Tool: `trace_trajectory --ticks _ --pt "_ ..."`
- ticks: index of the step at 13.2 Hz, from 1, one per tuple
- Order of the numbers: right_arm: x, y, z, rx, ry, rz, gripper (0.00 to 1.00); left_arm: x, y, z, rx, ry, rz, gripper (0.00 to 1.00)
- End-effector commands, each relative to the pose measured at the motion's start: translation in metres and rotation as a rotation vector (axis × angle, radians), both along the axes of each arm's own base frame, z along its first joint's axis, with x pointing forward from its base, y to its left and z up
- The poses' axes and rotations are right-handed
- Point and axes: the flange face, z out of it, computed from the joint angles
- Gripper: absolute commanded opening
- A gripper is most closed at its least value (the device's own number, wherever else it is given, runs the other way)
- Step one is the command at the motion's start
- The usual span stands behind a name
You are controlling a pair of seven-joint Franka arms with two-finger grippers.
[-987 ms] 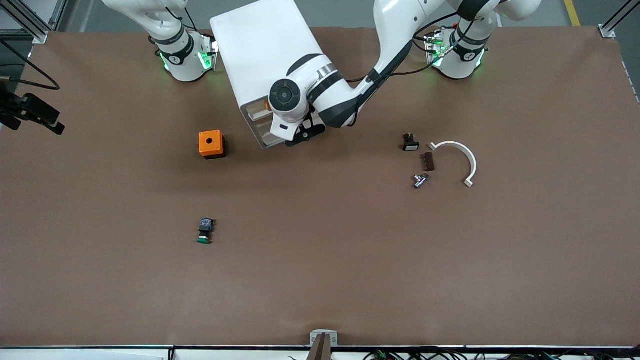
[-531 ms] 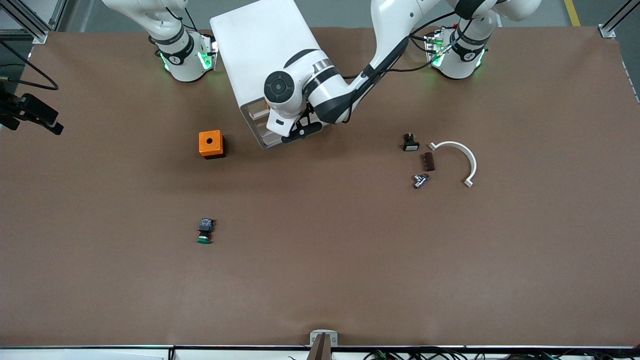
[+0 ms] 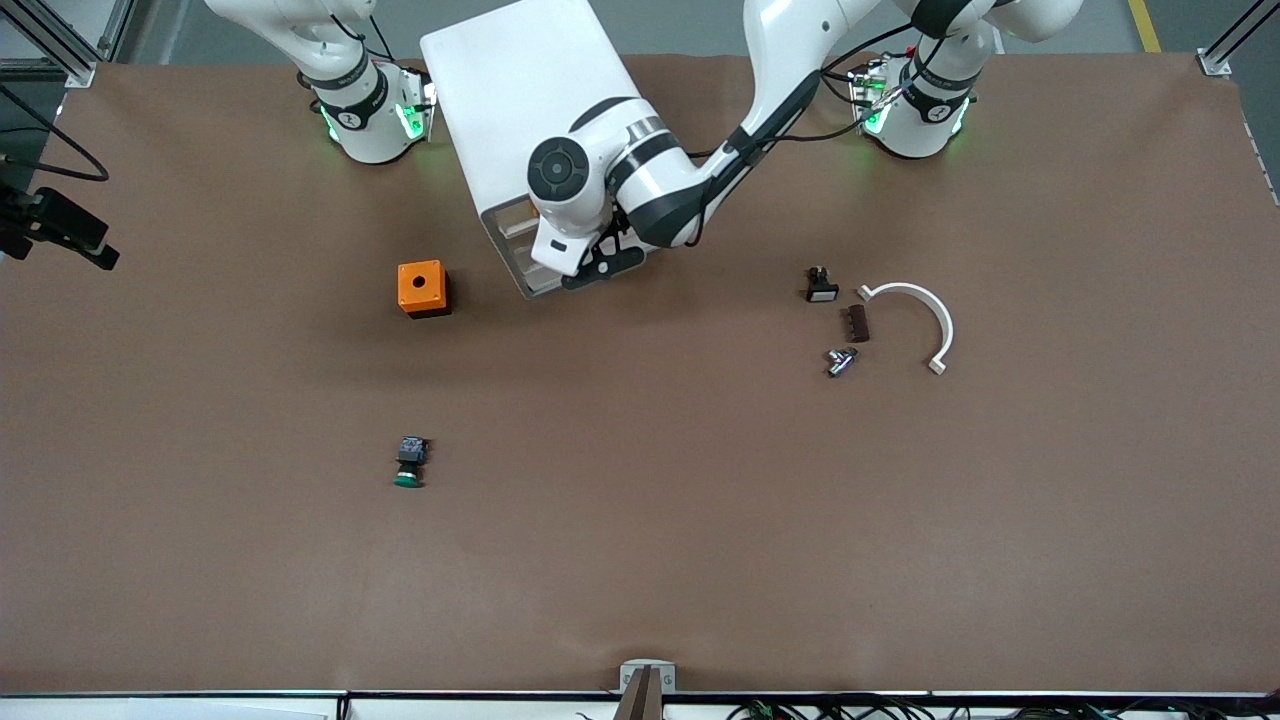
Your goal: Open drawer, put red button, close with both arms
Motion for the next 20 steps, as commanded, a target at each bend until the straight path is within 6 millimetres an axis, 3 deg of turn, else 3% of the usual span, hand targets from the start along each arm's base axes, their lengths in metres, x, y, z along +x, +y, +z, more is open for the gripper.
trace_trajectory --ticks 1,4,8,12,15,20 --pt "-0.003 -0.003 0.001 -0.016 -0.003 0.007 1.0 0.06 0.047 0.044 -0.056 -0.033 0.047 1.0" --pt "-0.004 -0.004 0.0 -0.016 0.0 0.005 1.0 0.125 0.112 0.088 -0.081 -0.079 0.151 1.0" --pt "-0.005 -0.003 0.002 -0.016 -0.001 0.008 1.0 0.166 0.197 0.156 -0.045 -0.106 0.255 1.0" --pt "-0.005 -0.004 0.001 -0.015 0.002 0.007 1.0 0.179 0.254 0.227 -0.017 -0.238 0.308 1.0" --pt "-0.008 -0.005 0.004 -0.015 0.003 0.005 1.0 0.185 0.299 0.262 -0.002 -0.26 0.357 1.0" --pt "-0.009 -0.006 0.003 -0.014 0.016 -0.001 1.0 0.179 0.38 0.32 0.006 -0.289 0.26 1.0"
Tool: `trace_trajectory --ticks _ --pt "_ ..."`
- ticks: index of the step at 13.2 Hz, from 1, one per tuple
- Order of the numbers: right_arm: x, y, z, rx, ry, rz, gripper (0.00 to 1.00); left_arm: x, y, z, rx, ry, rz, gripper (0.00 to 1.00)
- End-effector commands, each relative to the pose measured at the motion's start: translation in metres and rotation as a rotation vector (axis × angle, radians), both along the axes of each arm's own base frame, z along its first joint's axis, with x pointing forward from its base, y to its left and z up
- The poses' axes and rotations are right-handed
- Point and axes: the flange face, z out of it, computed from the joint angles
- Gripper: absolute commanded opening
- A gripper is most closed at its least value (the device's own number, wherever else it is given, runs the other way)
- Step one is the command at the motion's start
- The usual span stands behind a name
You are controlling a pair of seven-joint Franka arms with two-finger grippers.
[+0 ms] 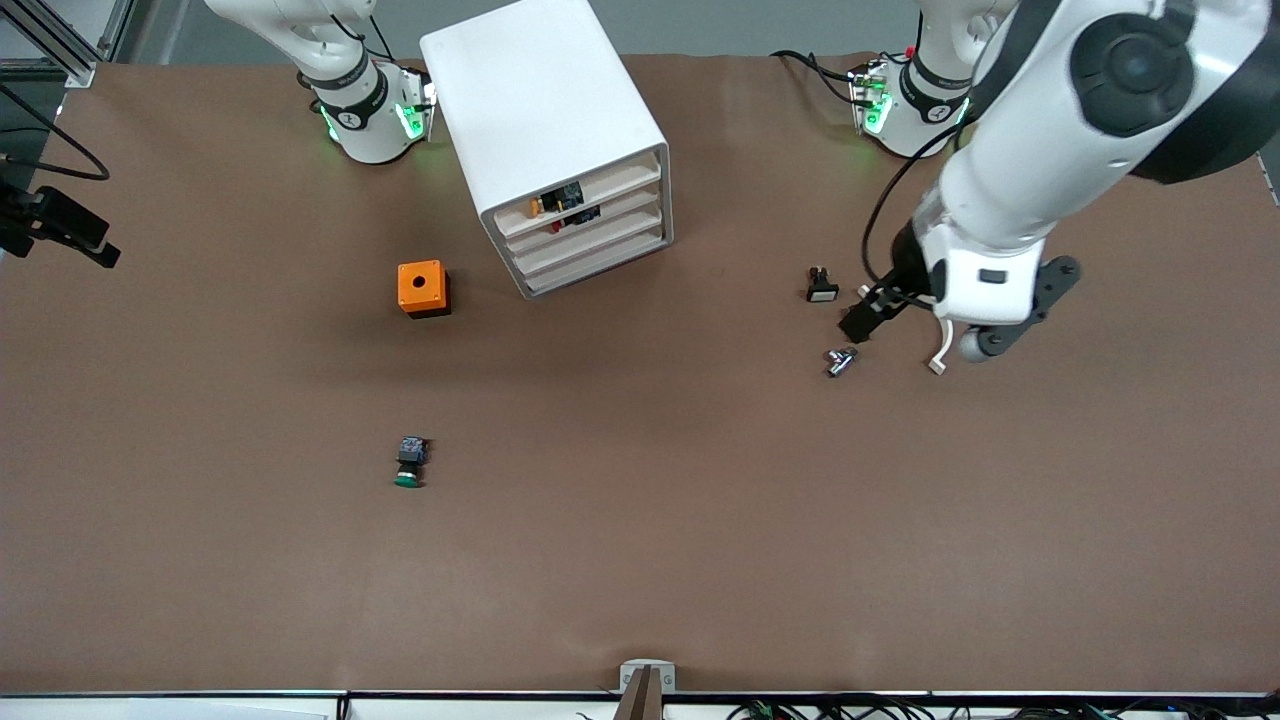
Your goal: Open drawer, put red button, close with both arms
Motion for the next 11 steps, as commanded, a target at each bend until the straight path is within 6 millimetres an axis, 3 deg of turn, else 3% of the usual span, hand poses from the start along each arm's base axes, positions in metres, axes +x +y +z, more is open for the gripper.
trace_trajectory --ticks 1,3,8,11 --pt "-0.007 -0.006 0.004 -0.013 0.002 -0.003 1.0 -0.015 0.04 0.032 0.035 -0.024 -0.079 1.0" --pt "-0.007 -0.006 0.005 -0.007 0.005 -0.005 1.0 -0.024 0.061 0.052 0.043 -0.033 -0.152 1.0" --pt "-0.007 -0.005 0.007 -0.004 -0.002 -0.003 1.0 -0.039 0.144 0.086 0.068 -0.029 -0.331 1.0" --pt "-0.006 -0.004 0.007 -0.004 0.0 0.003 1.0 -0.046 0.158 0.096 0.07 -0.036 -0.381 1.0"
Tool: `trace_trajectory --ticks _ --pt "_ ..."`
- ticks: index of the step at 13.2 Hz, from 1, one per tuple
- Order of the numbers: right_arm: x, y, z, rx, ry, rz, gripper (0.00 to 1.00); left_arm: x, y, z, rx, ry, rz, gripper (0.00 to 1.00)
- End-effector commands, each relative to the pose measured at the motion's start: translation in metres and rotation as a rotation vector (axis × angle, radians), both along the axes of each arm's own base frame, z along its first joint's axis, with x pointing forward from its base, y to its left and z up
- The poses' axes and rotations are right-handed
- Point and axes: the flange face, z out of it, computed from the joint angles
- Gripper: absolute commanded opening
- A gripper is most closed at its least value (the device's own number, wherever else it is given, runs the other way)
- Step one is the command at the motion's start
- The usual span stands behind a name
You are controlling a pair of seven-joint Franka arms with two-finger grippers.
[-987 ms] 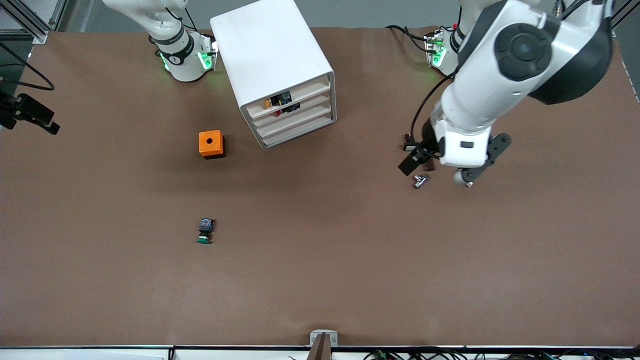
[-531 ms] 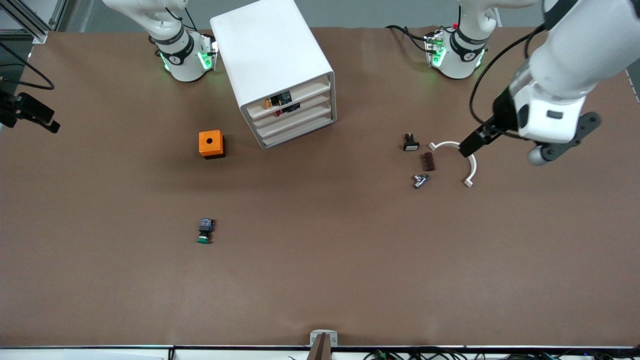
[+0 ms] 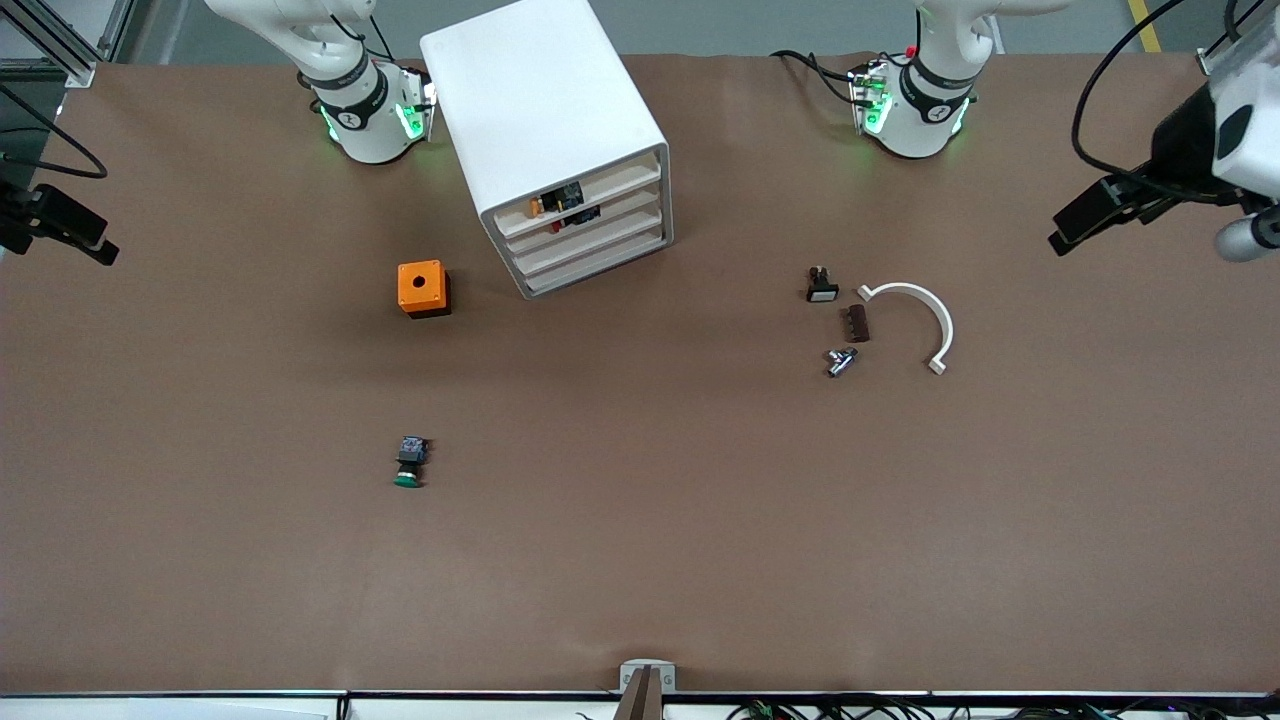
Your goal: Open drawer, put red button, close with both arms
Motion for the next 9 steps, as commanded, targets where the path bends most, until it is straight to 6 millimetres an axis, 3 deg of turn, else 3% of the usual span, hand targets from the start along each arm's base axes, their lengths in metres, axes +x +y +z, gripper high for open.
trace_trajectory --ticks 1,9 --pt "-0.005 -0.002 0.006 -0.005 -0.003 0.007 1.0 -0.012 0.007 0.006 0.023 -0.001 -0.043 1.0" --pt "-0.004 0.0 0.004 -0.005 0.003 0.011 1.0 -0.022 0.017 -0.004 0.063 0.002 -0.173 1.0"
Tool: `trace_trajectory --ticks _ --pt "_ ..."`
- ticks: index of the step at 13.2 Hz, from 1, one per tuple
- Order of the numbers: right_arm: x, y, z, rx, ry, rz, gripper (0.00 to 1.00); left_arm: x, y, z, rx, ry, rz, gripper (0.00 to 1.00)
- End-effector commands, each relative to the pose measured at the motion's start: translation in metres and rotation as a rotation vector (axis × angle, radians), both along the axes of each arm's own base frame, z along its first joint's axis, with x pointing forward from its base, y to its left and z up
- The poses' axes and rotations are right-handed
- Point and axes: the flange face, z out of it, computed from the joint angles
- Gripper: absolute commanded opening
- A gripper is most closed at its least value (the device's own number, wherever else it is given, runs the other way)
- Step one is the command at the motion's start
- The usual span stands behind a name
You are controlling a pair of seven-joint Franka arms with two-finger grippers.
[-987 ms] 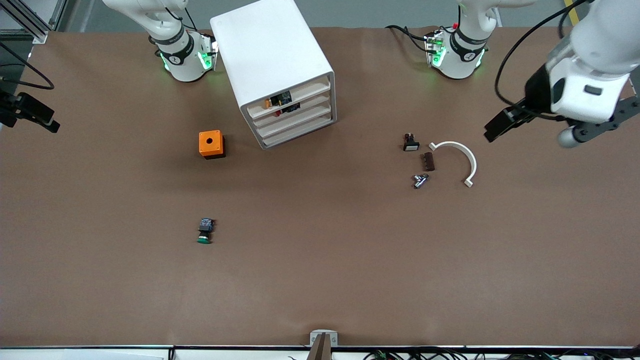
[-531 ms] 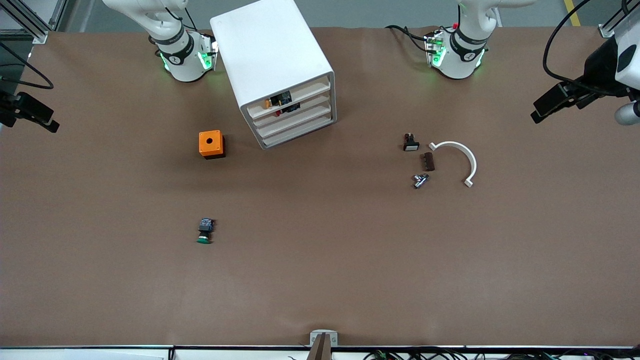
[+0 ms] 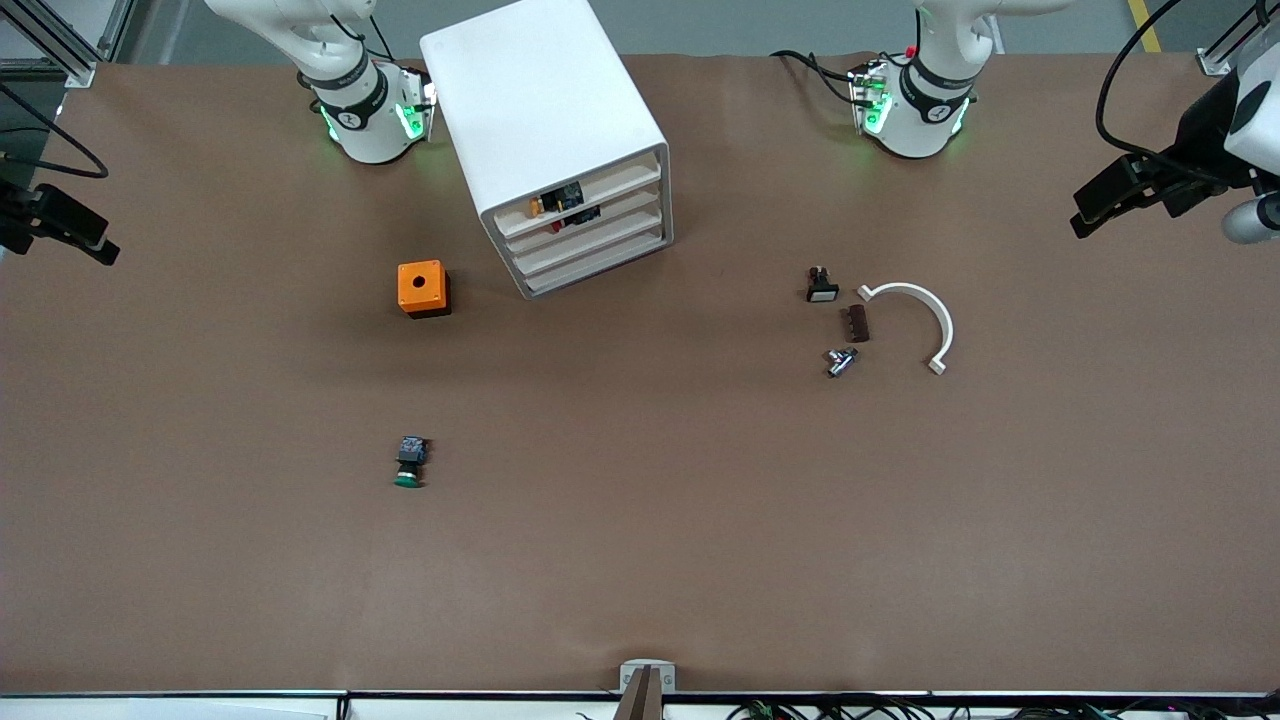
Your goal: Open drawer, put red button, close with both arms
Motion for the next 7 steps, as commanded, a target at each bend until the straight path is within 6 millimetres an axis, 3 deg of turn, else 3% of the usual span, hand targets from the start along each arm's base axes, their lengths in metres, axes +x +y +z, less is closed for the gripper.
trace_trajectory --ticks 1,4,7 --pt "-0.005 -0.001 0.004 -0.004 0.003 0.009 1.0 -0.014 0.006 -0.003 0.026 -0.027 -0.035 1.0" --pt "-0.005 -0.001 0.004 -0.004 0.005 0.009 1.0 -0.023 0.019 -0.031 0.023 -0.079 -0.081 1.0" --pt "-0.005 -0.001 0.004 -0.004 0.003 0.011 1.0 -0.023 0.024 -0.036 0.017 -0.073 -0.069 1.0"
